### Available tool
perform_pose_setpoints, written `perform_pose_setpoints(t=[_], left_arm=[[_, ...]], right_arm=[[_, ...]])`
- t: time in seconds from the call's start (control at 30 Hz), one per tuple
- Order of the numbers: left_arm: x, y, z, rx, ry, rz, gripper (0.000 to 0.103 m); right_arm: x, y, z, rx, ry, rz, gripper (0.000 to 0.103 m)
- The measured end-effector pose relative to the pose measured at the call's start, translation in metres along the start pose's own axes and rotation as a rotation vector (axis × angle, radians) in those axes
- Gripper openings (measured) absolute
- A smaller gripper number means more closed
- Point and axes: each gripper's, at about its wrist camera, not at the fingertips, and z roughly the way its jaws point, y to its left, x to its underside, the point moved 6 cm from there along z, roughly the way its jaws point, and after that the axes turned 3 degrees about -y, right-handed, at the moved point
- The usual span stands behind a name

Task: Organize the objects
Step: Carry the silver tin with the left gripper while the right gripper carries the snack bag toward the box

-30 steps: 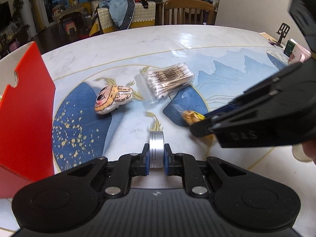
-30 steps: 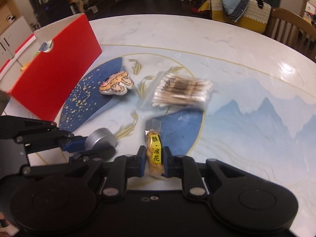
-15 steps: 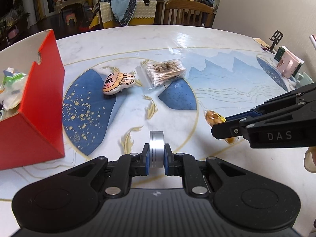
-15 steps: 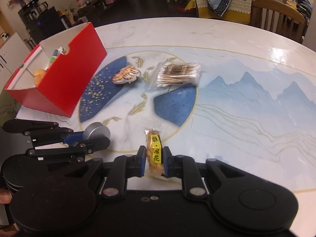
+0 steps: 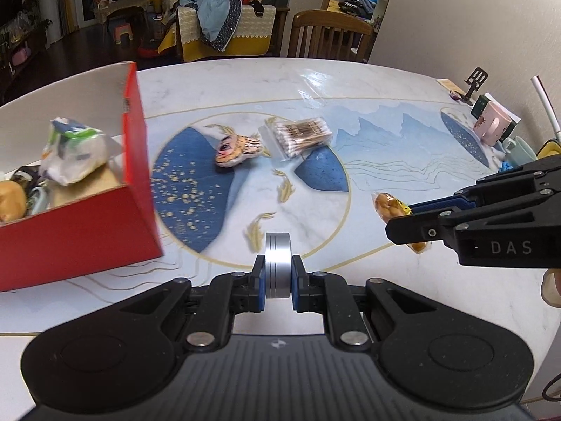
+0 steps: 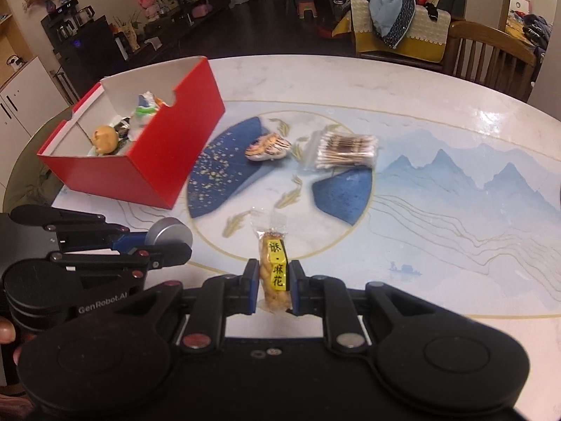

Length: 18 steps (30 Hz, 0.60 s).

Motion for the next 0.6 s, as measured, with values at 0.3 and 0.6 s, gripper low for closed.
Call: perform_pose_setpoints(t=[0.3, 0.6], left_arm=[[-0.002, 0.041, -0.035, 0.018, -0.024, 0.007, 0.013], [-0.007, 0.095, -0.07, 0.004, -0.069, 0.019, 0.013]], right_arm=[[-0.014, 0.052, -0.01, 0.012, -0.036, -0.025, 0.017], [-0.033, 0.1, -0.009, 0.02, -0.064, -0.054, 0.017]])
